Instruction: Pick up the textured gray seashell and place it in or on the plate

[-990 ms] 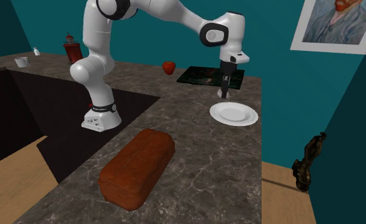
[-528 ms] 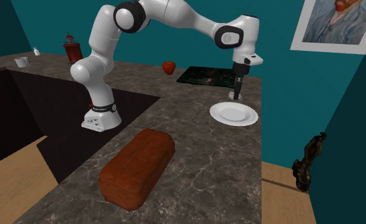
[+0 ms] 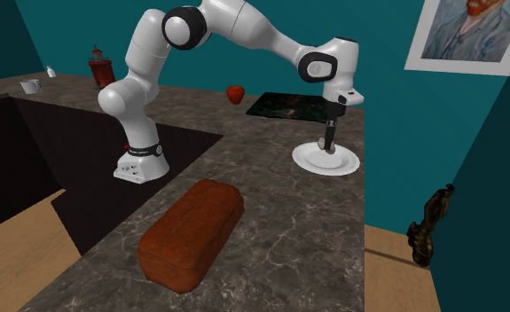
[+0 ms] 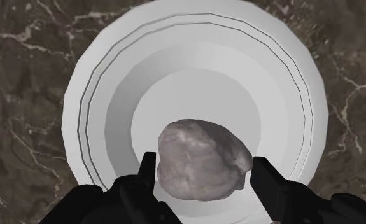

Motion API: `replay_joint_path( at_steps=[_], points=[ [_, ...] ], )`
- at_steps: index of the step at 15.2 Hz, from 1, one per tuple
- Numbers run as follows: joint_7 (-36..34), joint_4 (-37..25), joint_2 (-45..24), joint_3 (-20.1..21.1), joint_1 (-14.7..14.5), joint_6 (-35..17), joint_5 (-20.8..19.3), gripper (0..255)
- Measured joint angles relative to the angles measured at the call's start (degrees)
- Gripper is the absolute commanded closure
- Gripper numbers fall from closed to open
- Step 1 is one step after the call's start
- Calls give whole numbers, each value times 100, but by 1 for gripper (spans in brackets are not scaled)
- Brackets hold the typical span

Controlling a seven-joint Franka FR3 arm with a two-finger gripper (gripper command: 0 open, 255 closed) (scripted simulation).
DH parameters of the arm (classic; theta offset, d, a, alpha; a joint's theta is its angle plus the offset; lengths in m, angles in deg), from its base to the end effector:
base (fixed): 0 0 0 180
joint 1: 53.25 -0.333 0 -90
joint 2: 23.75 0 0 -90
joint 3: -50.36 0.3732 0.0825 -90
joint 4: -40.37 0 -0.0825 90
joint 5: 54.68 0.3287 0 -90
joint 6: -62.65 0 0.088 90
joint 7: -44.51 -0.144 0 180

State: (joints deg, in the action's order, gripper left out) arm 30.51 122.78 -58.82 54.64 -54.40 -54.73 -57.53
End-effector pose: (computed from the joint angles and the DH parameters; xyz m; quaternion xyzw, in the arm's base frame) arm 0.6976 0.0509 0.3692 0.9975 -0.0700 0.0001 0.0006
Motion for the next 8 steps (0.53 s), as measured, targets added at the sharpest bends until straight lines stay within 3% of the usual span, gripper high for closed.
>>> replay_joint_path(
  at_steps=[8],
  points=[
    [-16,154,-128,-10,-5,-312,-16,255]
  ],
)
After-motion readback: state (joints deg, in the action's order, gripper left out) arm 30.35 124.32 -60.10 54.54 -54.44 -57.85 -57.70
